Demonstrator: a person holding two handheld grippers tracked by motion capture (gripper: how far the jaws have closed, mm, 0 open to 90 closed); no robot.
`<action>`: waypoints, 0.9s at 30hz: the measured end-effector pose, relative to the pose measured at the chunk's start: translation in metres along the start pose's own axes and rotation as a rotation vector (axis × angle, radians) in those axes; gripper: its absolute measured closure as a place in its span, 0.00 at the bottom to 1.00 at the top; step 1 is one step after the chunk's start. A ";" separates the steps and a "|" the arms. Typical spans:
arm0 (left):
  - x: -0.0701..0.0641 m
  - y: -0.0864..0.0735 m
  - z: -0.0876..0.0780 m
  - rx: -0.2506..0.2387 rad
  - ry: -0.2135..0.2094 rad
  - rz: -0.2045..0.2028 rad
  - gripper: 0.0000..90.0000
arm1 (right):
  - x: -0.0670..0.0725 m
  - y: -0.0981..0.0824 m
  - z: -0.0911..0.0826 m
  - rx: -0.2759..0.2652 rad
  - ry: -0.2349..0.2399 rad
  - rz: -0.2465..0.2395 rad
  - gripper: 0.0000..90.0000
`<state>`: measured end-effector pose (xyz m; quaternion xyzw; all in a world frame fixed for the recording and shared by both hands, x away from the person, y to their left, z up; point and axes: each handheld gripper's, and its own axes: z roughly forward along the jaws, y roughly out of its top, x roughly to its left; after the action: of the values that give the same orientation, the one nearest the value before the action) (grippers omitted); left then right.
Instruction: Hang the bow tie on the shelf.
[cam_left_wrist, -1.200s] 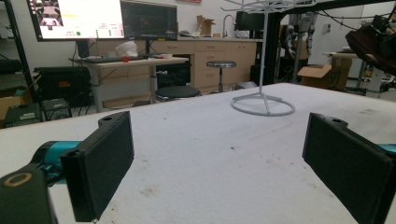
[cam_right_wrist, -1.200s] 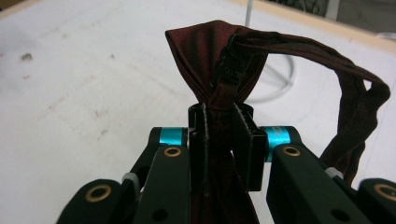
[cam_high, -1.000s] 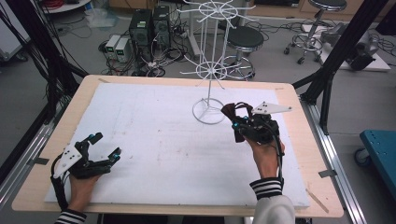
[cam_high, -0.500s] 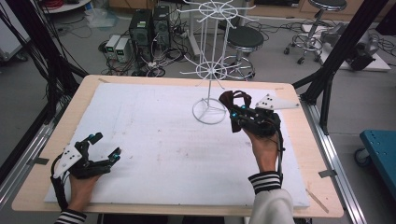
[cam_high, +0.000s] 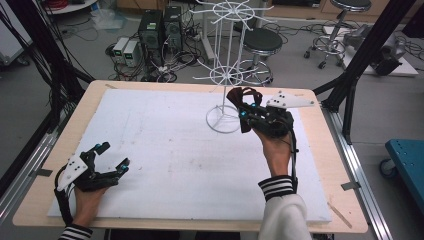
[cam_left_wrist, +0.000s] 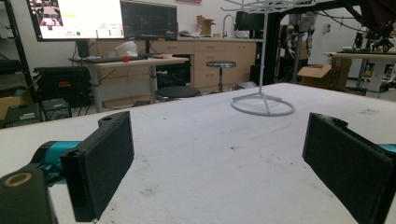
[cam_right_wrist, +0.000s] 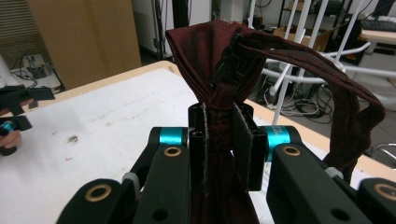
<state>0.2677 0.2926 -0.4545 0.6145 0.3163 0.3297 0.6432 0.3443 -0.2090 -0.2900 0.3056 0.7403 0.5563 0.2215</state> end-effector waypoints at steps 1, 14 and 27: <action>0.000 0.000 0.000 0.000 -0.001 0.000 0.10 | 0.000 0.002 0.002 -0.004 0.004 0.002 0.86; 0.000 0.000 0.000 0.000 0.001 0.001 0.10 | -0.008 0.000 0.017 -0.005 -0.006 0.026 0.86; 0.000 0.000 0.000 -0.001 -0.001 0.002 0.10 | -0.010 -0.003 0.033 0.023 -0.009 0.040 0.86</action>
<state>0.2675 0.2923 -0.4545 0.6145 0.3154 0.3302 0.6433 0.3732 -0.1943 -0.3028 0.3256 0.7392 0.5508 0.2102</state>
